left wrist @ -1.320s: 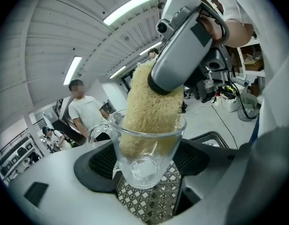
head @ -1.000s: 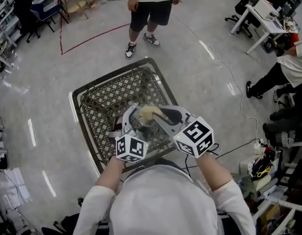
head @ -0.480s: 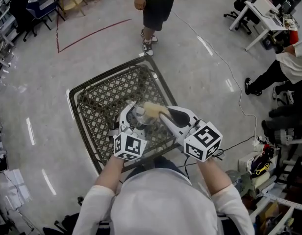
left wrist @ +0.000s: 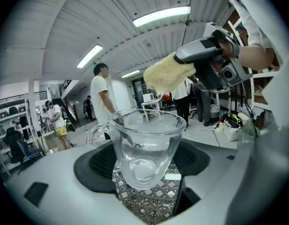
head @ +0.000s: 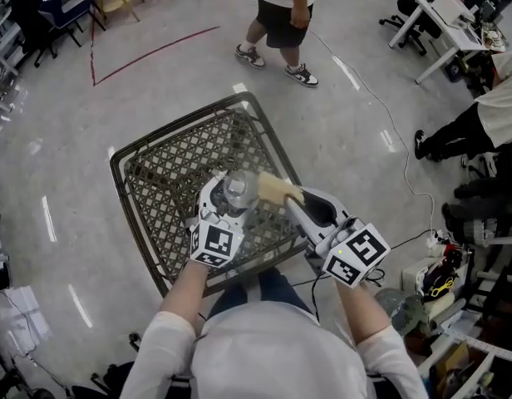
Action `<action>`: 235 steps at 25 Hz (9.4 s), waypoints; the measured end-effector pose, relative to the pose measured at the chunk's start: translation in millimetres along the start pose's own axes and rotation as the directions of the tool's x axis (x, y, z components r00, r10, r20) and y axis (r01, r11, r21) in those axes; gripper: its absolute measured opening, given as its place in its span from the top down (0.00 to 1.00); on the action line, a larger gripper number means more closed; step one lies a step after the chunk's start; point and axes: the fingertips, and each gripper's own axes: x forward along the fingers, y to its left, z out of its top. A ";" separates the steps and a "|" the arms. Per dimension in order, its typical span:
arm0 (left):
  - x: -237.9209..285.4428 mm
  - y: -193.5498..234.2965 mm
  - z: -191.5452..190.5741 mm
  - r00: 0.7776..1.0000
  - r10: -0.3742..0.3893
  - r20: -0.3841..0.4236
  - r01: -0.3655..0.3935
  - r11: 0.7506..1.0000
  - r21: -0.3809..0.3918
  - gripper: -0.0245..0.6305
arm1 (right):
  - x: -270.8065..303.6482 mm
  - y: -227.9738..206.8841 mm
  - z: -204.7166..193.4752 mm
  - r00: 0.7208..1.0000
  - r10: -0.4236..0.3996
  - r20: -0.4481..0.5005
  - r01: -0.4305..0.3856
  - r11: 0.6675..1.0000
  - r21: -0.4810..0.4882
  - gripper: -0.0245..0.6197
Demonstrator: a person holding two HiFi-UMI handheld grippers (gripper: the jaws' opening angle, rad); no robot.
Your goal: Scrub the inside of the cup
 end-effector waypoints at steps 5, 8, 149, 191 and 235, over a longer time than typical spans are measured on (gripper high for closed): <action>10.5 5.8 -12.5 1.000 0.001 -0.006 -0.002 0.998 -0.058 0.42 | 1.9 -8.7 -7.2 1.000 -0.016 -0.006 0.016 1.000 0.020 0.82; 15.8 4.9 -23.5 1.000 -0.002 -0.015 0.001 0.996 -0.084 0.42 | 1.6 -12.2 -13.6 1.000 -0.023 -0.014 0.023 0.999 0.031 0.82; -82.0 1.2 -39.8 0.990 0.136 0.022 -0.128 0.968 -0.217 0.89 | 10.0 -20.8 -91.4 0.979 -0.173 -0.103 0.179 0.983 0.046 0.82; -164.3 -2.9 31.3 0.989 0.074 0.124 -0.056 0.988 -0.145 0.91 | -30.6 48.4 -74.5 0.957 -0.290 0.009 0.290 0.955 -0.053 0.82; -157.7 -2.3 46.2 0.981 0.156 0.113 -0.137 0.978 -0.158 0.92 | -33.7 33.5 -75.3 0.970 -0.241 -0.016 0.239 0.968 -0.078 0.82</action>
